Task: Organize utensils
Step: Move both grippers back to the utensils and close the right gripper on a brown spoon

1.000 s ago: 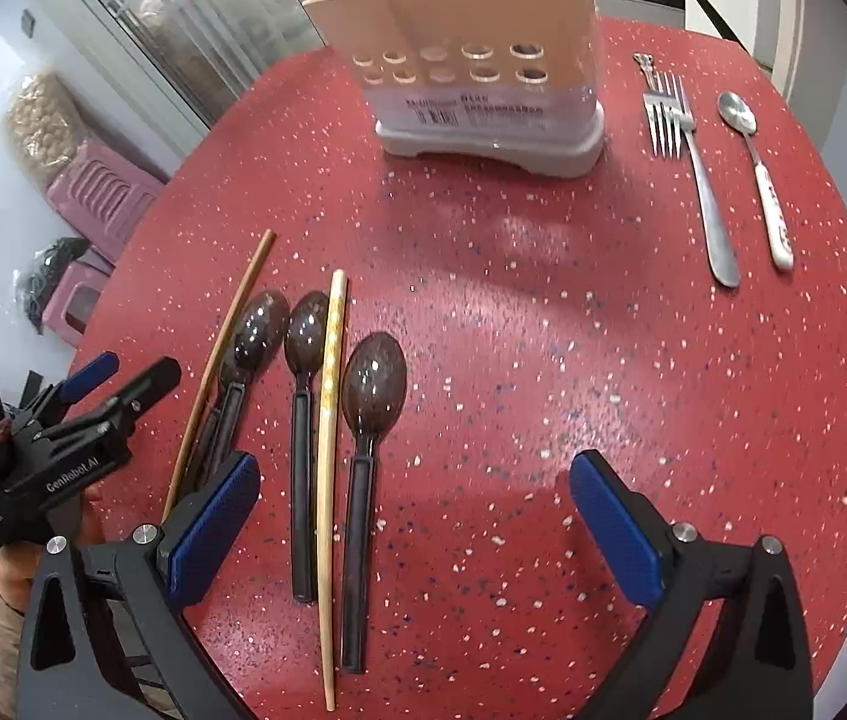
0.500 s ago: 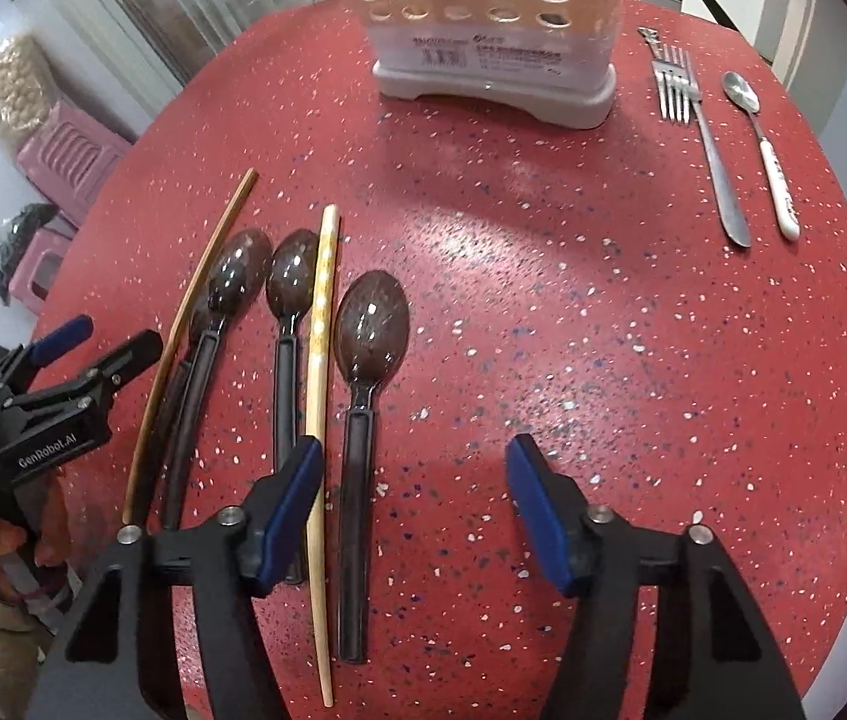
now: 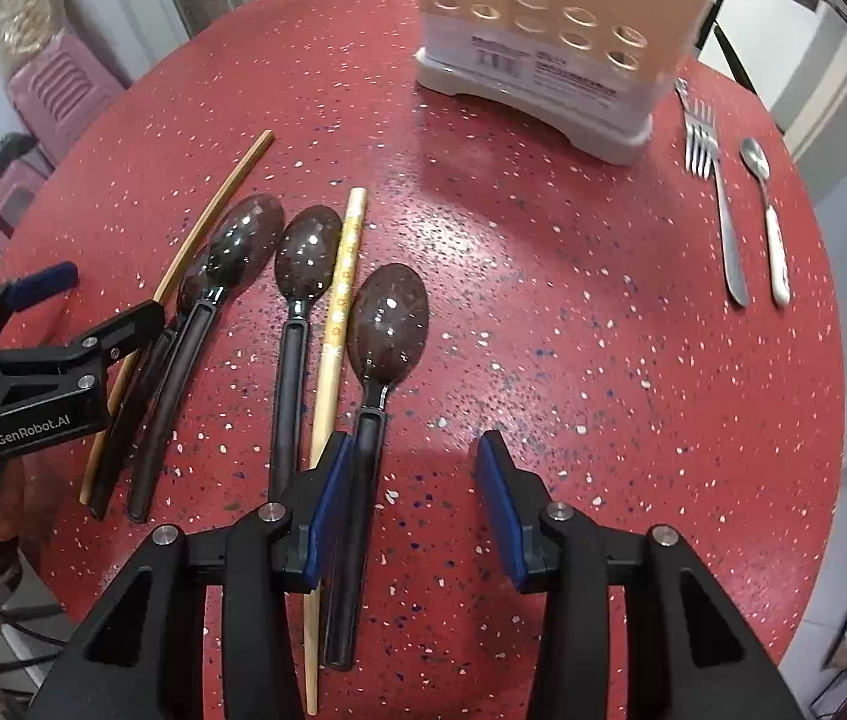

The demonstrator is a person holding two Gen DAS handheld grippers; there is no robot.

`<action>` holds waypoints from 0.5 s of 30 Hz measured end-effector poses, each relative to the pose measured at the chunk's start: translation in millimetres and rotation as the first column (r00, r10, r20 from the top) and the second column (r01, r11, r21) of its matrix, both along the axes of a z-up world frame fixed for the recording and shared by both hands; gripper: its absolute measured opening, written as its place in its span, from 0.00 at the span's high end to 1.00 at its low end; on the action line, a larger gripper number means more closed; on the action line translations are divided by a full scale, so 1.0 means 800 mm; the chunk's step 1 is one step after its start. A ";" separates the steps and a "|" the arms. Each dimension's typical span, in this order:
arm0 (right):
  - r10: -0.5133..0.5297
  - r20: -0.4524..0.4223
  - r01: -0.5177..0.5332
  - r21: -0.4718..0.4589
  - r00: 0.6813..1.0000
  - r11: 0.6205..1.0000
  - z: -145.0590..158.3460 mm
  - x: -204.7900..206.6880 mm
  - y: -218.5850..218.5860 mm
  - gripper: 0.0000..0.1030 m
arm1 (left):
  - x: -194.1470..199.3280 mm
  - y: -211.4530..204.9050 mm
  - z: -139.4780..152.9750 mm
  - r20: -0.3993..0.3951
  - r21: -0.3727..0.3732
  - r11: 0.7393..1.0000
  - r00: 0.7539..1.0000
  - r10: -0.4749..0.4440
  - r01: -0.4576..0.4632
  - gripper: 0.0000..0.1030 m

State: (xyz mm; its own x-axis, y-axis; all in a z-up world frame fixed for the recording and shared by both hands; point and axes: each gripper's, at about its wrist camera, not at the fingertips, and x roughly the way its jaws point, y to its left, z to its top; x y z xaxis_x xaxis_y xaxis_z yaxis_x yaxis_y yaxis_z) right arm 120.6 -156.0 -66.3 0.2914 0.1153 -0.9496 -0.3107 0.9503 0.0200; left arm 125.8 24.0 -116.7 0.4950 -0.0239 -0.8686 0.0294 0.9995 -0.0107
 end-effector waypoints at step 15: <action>0.069 -0.035 -0.070 -0.031 0.997 0.997 -0.008 0.014 0.025 0.71 | 0.034 -0.025 0.013 -0.087 0.012 0.989 0.986 -0.144 0.146 0.00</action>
State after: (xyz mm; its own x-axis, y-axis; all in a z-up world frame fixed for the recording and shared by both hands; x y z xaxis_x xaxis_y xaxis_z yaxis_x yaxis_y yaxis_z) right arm 132.0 -135.7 -72.9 0.2517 0.1036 -0.9622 -0.3757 0.9267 0.0015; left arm 152.8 3.7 -106.0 0.4108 -0.0738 -0.9087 0.1738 0.9848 -0.0014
